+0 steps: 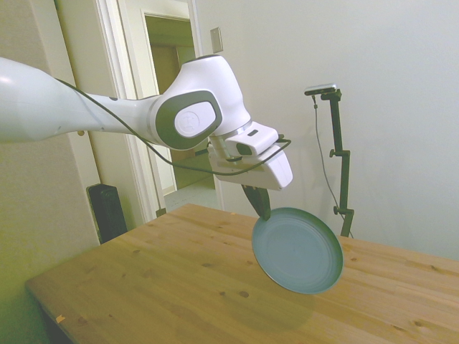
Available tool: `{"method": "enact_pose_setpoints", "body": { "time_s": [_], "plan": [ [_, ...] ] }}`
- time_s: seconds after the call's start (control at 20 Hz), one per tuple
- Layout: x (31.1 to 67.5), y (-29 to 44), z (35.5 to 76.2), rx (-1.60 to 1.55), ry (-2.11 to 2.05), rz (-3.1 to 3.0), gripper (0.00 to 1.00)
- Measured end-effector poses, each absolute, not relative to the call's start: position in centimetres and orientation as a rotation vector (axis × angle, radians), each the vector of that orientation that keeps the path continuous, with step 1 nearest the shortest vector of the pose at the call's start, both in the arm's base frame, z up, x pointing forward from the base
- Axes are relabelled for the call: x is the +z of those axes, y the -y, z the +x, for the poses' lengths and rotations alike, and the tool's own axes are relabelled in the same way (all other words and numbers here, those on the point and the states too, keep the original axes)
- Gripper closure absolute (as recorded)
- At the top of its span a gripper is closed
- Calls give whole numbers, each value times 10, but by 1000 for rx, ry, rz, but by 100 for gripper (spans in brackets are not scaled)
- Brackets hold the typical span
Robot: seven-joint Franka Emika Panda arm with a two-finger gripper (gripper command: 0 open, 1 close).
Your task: Load the plate
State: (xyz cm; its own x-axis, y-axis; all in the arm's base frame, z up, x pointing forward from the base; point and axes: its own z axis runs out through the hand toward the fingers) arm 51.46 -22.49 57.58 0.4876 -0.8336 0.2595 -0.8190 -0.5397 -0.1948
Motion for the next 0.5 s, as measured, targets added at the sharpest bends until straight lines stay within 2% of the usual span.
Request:
{"method": "enact_pose_setpoints", "body": {
  "time_s": [0.5],
  "plan": [
    [587, 217, 540, -417, -1168, -2678, 100]
  ]
}}
